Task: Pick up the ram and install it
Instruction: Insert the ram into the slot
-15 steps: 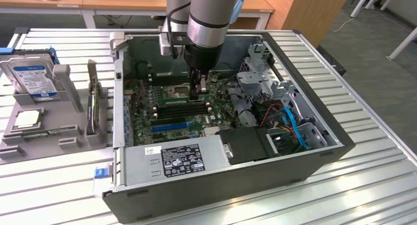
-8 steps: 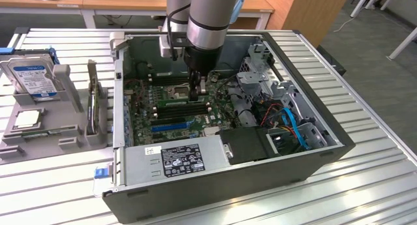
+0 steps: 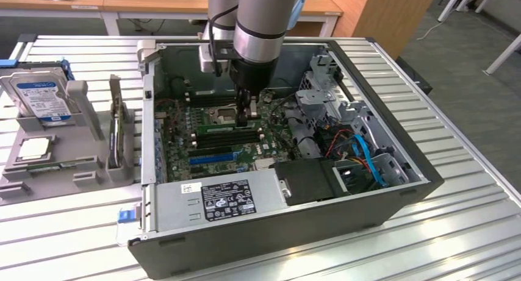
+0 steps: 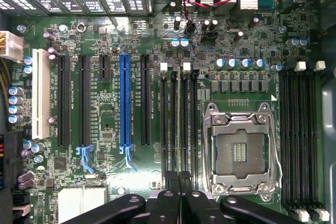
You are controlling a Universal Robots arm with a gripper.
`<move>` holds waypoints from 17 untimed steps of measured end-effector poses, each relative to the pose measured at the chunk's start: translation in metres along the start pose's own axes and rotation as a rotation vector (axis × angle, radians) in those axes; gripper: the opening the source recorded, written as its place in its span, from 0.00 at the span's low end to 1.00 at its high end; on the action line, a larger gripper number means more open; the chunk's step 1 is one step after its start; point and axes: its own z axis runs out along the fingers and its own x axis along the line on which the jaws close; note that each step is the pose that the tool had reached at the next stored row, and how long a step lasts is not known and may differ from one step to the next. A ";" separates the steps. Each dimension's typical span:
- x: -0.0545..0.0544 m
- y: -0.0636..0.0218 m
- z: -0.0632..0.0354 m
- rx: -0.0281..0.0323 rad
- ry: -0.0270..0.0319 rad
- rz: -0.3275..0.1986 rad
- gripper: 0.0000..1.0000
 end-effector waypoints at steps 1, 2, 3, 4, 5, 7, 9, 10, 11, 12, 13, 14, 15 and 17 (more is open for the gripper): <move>0.001 0.0000 -0.0001 -0.0001 0.0002 0.000 0.11; 0.002 -0.0001 -0.0001 -0.0001 0.0002 0.000 0.11; 0.003 -0.0001 -0.0002 -0.0001 0.0002 0.000 0.11; 0.003 -0.0002 -0.0002 -0.0001 0.0002 0.000 0.11; 0.004 -0.0002 -0.0002 -0.0001 0.0002 0.000 0.11; 0.006 -0.0002 -0.0003 -0.0001 0.0002 0.000 0.11; 0.007 -0.0003 -0.0003 -0.0001 0.0002 0.000 0.11; 0.008 -0.0003 -0.0003 -0.0001 0.0002 0.000 0.11; 0.008 -0.0003 -0.0003 -0.0001 0.0002 0.000 0.11; 0.009 -0.0003 -0.0004 -0.0001 0.0002 0.000 0.11; 0.009 -0.0004 -0.0004 -0.0001 0.0003 0.000 0.11; 0.009 -0.0004 -0.0004 -0.0001 0.0002 0.000 0.11; 0.009 -0.0004 -0.0004 -0.0001 0.0002 0.000 0.11; 0.009 -0.0004 -0.0004 0.0000 0.0002 0.000 0.11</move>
